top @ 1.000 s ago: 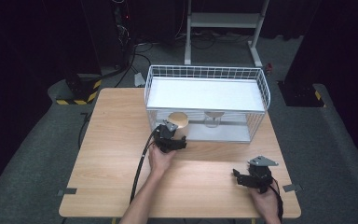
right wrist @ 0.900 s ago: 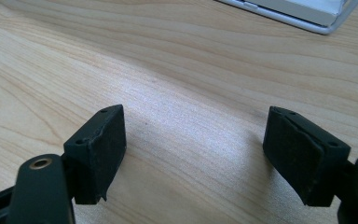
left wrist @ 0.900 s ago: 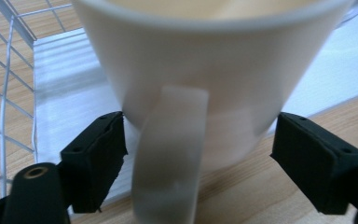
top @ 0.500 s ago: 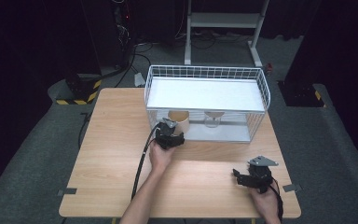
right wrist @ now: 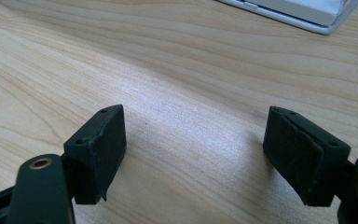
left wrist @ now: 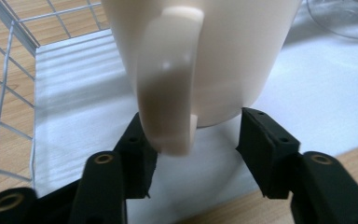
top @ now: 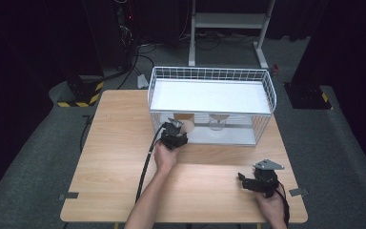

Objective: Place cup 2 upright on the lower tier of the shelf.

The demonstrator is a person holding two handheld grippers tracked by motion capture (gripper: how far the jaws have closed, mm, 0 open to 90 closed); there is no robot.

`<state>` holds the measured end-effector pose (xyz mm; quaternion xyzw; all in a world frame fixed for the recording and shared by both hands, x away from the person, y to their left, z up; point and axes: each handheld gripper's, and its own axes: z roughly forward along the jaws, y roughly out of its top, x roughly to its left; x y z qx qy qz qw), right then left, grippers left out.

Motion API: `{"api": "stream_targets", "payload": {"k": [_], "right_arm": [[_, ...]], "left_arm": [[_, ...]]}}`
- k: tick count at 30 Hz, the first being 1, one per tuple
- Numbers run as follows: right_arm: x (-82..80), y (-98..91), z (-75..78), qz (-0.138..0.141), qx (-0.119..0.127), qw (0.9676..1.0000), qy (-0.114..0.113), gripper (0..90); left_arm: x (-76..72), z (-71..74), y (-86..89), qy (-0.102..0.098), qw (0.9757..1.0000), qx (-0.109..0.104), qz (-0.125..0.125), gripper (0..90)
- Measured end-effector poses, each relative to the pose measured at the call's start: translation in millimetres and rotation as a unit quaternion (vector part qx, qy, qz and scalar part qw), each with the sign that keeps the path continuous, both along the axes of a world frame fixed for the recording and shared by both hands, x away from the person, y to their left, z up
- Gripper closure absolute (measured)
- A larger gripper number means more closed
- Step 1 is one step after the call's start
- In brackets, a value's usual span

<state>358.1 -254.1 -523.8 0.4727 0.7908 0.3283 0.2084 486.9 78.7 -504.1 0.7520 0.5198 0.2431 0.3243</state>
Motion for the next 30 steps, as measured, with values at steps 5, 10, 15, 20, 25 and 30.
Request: {"api": "stream_targets", "payload": {"k": [5, 10, 15, 20, 25, 30], "right_arm": [[0.0, 0.0, 0.0, 0.000, 0.000, 1.0000, 0.000, 21.5], [-0.1, 0.0, 0.0, 0.000, 0.000, 1.0000, 0.000, 21.5], [-0.6, 0.4, 0.1, -0.003, 0.002, 1.0000, 0.002, 21.5], [-0.6, 0.4, 0.1, -0.003, 0.002, 1.0000, 0.002, 21.5], [-0.7, 0.4, 0.1, -0.003, 0.001, 1.0000, 0.002, 21.5], [-0.6, 0.4, 0.0, -0.002, 0.002, 1.0000, 0.001, 21.5]], "left_arm": [[5.1, -1.5, -0.5, -0.007, 1.0000, 0.003, -0.001, 53.2], [9.8, 1.3, -2.5, -0.002, 0.9998, 0.020, -0.003, 56.1], [12.8, 0.2, -3.6, 0.004, 1.0000, 0.005, 0.005, 58.4], [16.2, -0.4, -1.9, -0.002, 1.0000, 0.004, 0.001, 59.9], [16.0, 0.2, -1.0, 0.000, 0.9999, 0.010, 0.003, 56.1], [12.6, 1.0, -0.4, 0.007, 0.9999, -0.002, 0.008, 41.3]]}}
